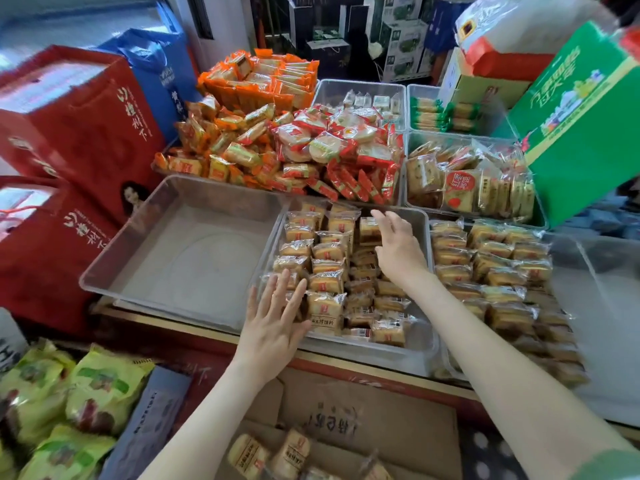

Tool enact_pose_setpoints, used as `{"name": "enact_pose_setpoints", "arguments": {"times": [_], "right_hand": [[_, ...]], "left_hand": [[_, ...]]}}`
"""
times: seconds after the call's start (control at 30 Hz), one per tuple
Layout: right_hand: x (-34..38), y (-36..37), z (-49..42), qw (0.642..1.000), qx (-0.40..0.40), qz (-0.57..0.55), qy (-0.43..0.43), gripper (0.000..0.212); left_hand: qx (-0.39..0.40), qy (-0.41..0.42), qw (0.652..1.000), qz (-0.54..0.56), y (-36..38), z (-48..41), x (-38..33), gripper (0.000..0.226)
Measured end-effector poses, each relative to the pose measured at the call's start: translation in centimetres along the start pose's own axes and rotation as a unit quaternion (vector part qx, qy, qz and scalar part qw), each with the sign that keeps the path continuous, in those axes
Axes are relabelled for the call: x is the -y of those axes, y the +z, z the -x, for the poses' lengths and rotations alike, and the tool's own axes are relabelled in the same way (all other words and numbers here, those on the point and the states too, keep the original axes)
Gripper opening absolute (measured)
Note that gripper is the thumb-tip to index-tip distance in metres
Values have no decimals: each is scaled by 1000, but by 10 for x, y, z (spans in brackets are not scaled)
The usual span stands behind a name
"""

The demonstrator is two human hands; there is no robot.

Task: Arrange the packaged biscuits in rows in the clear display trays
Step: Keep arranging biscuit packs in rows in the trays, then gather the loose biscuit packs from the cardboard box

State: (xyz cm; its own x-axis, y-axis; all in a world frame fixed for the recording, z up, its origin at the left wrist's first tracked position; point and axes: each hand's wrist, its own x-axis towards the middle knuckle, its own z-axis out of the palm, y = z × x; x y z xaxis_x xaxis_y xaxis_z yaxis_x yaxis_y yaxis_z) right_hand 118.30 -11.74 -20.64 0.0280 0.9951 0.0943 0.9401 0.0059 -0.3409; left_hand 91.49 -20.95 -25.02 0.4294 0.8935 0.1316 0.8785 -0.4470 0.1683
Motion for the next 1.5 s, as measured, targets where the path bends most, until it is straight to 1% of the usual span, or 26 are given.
{"name": "enact_pose_setpoints", "arguments": {"times": [0.1, 0.2, 0.33, 0.4, 0.47, 0.53, 0.6, 0.63, 0.7, 0.77, 0.8, 0.83, 0.9, 0.93, 0.97, 1.0, 1.03, 1.07, 1.1, 1.13, 1.17, 1.2, 1.23, 1.33, 1.43, 1.5], "right_hand": [[5, 2, 6, 999, 35, 21, 7, 70], [7, 10, -1, 996, 60, 54, 37, 73], [1, 22, -32, 988, 47, 135, 60, 69], [1, 32, -41, 984, 61, 151, 78, 78], [5, 35, -40, 979, 99, 156, 86, 87], [12, 27, -30, 979, 111, 146, 90, 88], [25, 11, -11, 986, 84, 110, 93, 81], [34, 3, 4, 991, 54, 85, 88, 77], [51, -9, 49, 997, -59, 11, 52, 65], [66, -12, 109, 984, -176, -34, -5, 50], [71, -8, 142, 978, -203, -45, -26, 45], [75, 0, 175, 976, -207, -53, -35, 41], [78, 28, 239, 985, -162, -61, -26, 39], [77, 46, 266, 992, -110, -57, -3, 41], [75, 64, 288, 998, -27, -46, 29, 47], [70, 81, 305, 994, 74, -29, 69, 56], [63, 98, 321, 978, 170, -7, 117, 64], [56, 113, 333, 956, 246, 17, 162, 69], [49, 124, 343, 934, 295, 40, 197, 74], [42, 134, 349, 918, 322, 60, 222, 76], [37, 141, 355, 909, 331, 68, 243, 77], [33, 147, 359, 904, 331, 64, 263, 76], [30, 152, 362, 902, 326, 56, 279, 74], [29, 162, 367, 901, 320, 74, 283, 74], [28, 170, 369, 896, 318, 94, 295, 72], [29, 171, 368, 894, 301, 75, 323, 64]], "left_hand": [[14, 28, 999, -24, -5, 1, -1, 62], [-2, 31, 999, -25, -14, -14, 5, 63], [-7, 54, 998, -15, -16, -47, 12, 66], [-2, 73, 997, -13, -11, -57, 13, 66], [10, 82, 997, -2, -6, -61, 13, 69], [18, 81, 997, 3, -5, -60, 14, 76], [7, 75, 997, 10, -10, -58, 13, 80], [-7, 69, 997, 22, -12, -54, 11, 78], [-64, 66, 994, 55, -15, -34, 6, 66], [-128, 94, 984, 80, -8, 0, 1, 58], [-140, 117, 979, 87, -1, 21, -1, 55], [-139, 142, 976, 93, 7, 43, -4, 53], [-103, 183, 973, 98, 25, 90, -8, 50], [-66, 198, 973, 96, 34, 110, -8, 49], [-17, 208, 974, 88, 43, 129, -6, 49], [41, 212, 974, 71, 51, 144, -3, 50], [106, 213, 970, 46, 58, 156, 2, 54], [165, 211, 963, 20, 64, 165, 8, 60], [211, 211, 955, -1, 70, 172, 17, 68], [244, 212, 946, -16, 75, 177, 25, 79], [267, 214, 939, -29, 79, 181, 33, 90], [280, 216, 934, -42, 83, 184, 42, 96], [287, 218, 931, -55, 84, 186, 49, 97], [301, 219, 921, -112, 85, 187, 62, 85], [372, 221, 882, -186, 92, 185, 64, 79], [381, 230, 874, -194, 96, 181, 64, 75]]}}
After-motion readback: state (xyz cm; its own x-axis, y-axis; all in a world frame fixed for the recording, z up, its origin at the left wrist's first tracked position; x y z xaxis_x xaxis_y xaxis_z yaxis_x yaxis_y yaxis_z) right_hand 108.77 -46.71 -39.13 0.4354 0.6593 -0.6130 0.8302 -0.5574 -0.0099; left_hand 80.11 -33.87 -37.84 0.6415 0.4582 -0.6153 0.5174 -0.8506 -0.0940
